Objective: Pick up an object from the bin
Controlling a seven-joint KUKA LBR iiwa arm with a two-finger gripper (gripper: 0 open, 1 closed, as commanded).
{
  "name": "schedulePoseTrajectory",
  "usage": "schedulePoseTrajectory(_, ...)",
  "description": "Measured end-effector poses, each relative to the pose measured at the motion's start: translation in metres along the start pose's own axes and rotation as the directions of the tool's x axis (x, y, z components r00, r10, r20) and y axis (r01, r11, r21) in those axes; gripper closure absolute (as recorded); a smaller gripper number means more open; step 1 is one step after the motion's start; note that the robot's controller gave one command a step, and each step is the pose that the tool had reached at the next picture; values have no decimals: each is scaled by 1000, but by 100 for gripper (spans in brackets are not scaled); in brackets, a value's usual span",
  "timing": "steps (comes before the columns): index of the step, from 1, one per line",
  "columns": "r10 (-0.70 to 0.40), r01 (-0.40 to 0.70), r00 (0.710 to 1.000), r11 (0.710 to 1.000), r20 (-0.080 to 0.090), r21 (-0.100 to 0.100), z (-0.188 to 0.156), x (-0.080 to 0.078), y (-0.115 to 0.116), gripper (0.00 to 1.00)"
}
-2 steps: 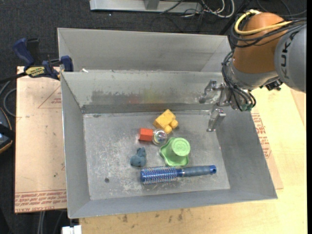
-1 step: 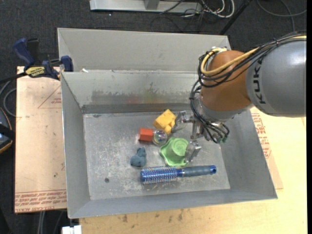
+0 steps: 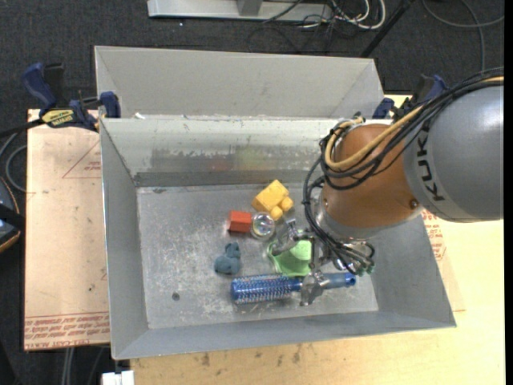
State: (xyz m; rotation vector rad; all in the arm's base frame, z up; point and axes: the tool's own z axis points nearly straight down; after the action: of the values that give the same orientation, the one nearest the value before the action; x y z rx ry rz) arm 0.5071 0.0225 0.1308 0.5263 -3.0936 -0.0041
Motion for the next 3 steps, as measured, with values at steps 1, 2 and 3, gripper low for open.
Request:
schedulePoseTrajectory(1,-44,44,999,999,3,1,12,2,18,0)
schedulePoseTrajectory(2,-10,10,1000,1000,12,3,57,-5,21,0)
schedulePoseTrajectory(3,-11,11,1000,1000,5,3,54,-6,21,0)
